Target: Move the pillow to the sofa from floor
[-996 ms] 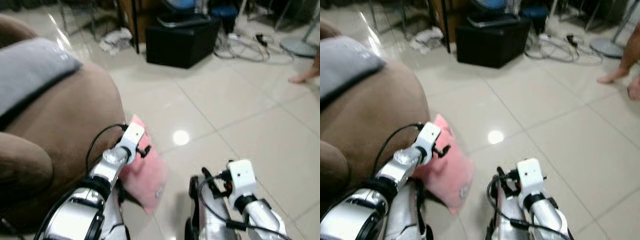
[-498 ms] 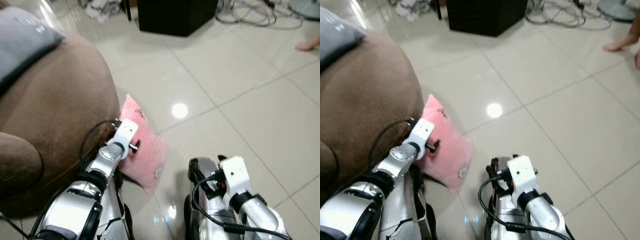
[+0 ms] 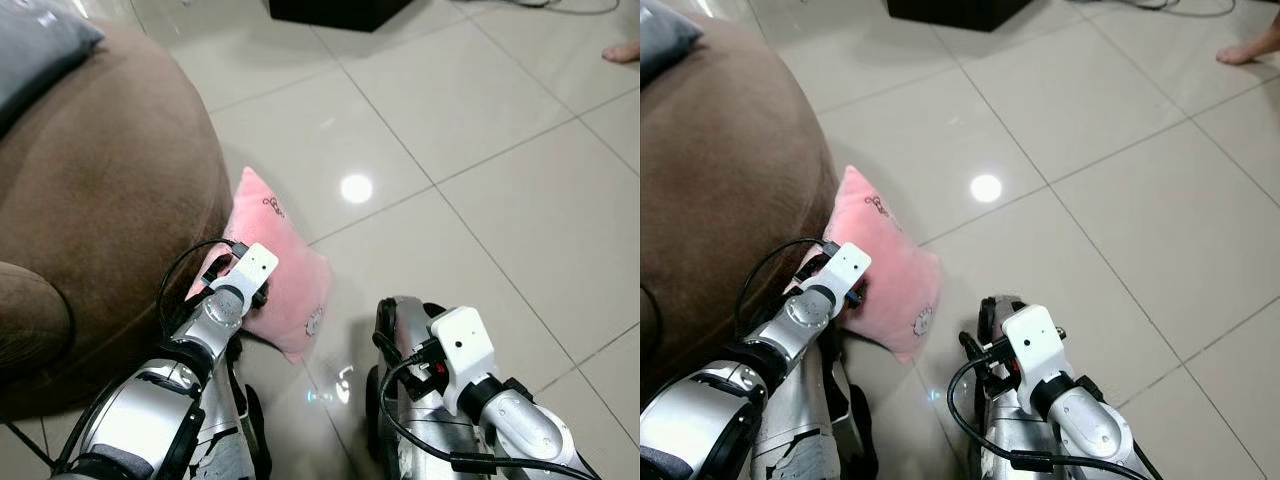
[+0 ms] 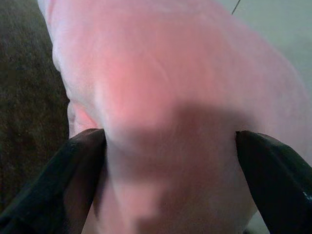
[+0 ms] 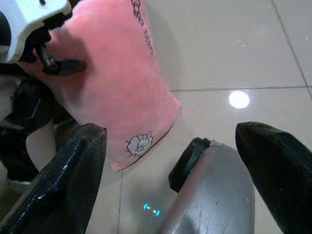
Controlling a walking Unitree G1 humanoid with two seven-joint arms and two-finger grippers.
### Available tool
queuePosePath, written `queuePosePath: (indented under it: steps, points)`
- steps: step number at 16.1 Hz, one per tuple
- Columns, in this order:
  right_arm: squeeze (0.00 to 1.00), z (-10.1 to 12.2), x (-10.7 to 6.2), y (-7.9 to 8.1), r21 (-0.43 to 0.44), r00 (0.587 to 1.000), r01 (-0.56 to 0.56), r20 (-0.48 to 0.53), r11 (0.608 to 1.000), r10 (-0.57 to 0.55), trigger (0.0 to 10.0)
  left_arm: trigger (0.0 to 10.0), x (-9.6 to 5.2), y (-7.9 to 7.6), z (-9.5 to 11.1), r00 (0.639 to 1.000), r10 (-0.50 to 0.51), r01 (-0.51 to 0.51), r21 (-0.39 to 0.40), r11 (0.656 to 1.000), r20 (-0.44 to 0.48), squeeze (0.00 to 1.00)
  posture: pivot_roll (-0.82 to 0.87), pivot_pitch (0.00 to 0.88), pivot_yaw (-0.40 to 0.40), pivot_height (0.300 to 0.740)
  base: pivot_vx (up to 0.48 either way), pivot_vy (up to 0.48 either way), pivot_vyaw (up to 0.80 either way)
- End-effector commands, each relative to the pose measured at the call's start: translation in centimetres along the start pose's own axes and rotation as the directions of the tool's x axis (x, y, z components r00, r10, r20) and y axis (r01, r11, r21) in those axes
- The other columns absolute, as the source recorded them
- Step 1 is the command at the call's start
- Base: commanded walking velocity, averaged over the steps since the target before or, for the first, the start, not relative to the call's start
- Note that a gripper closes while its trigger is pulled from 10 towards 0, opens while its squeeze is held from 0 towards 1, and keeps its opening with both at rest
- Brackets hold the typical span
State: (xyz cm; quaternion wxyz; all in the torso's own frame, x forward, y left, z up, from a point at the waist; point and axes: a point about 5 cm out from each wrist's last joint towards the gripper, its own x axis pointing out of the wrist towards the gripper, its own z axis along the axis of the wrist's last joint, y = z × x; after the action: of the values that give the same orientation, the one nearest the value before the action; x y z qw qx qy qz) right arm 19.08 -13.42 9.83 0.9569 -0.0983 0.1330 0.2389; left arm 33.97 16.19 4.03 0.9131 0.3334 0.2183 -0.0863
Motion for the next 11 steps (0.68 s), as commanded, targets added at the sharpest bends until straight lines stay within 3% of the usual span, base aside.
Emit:
queuePosePath:
  steps: [1,4,11]
  points:
    - [0.0,0.05,-0.35,0.48,-0.009,1.0,-0.016,-0.013,1.0,0.015,10.0,0.0,-0.16,-0.26,-0.93,0.999,0.015,-0.015,0.008,1.0,-0.036,0.0,-0.18,0.35,0.006,0.499,0.0,0.0,0.0]
    - [0.0,0.09,-0.59,0.74,-0.002,1.0,-0.018,-0.018,1.0,0.018,10.0,0.0,-0.06,0.3,-0.52,0.998,0.065,-0.065,0.008,0.998,-0.024,0.0,-0.18,0.352,0.011,0.499,0.0,0.0,0.0]
    - [0.0,0.25,-0.56,0.68,-0.008,1.0,-0.012,-0.011,1.0,0.012,10.0,0.0,0.01,0.16,-0.11,0.998,0.054,-0.054,0.002,0.999,-0.009,0.0,-0.17,0.346,0.016,0.499,0.0,0.0,0.0]
